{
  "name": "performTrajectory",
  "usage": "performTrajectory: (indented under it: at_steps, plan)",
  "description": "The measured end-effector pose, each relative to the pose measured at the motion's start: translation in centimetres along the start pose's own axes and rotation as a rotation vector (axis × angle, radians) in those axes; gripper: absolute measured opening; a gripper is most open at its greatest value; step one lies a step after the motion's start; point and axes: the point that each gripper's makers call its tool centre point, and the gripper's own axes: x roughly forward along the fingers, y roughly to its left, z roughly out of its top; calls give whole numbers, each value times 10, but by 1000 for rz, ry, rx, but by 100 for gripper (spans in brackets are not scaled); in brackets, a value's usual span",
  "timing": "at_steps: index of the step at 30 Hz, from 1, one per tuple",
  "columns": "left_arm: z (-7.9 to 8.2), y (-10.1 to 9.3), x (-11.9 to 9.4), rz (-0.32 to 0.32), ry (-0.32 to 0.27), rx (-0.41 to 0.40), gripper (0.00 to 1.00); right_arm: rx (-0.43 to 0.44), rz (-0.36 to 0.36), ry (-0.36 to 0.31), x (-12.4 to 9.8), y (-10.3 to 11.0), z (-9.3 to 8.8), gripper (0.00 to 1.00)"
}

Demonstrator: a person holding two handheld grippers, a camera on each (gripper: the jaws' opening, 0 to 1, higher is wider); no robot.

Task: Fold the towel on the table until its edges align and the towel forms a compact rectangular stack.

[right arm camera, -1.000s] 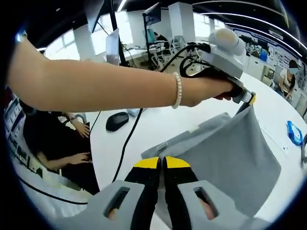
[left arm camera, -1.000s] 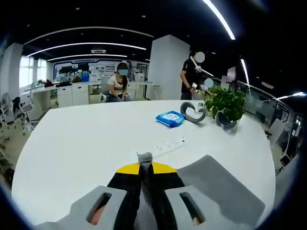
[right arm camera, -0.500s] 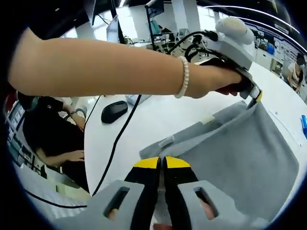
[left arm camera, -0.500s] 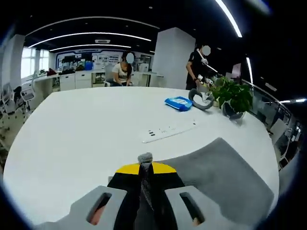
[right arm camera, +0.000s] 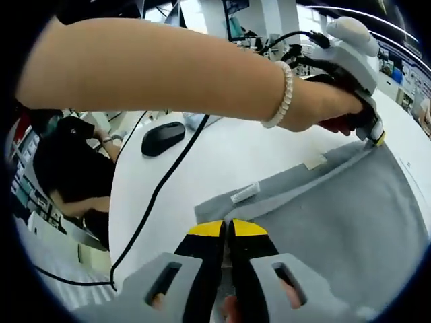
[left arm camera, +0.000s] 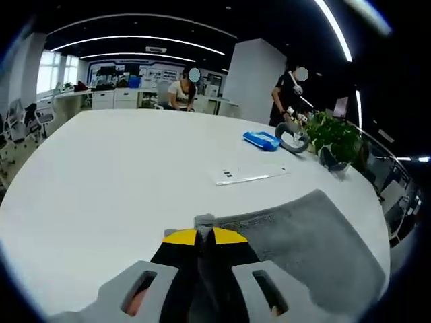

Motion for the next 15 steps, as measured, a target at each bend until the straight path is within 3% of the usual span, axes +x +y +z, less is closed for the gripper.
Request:
performTrajectory:
  at_steps: [5, 10, 15]
  plan:
    - [0, 2, -1, 15, -10, -17, 9, 15, 6, 1, 6, -1, -3, 1]
    - [-1, 4, -2, 27, -9, -31, 11, -24, 7, 14, 11, 0, -7, 2]
    - [7, 11, -12, 61, -35, -45, 13, -10, 15, -7, 11, 2, -5, 7]
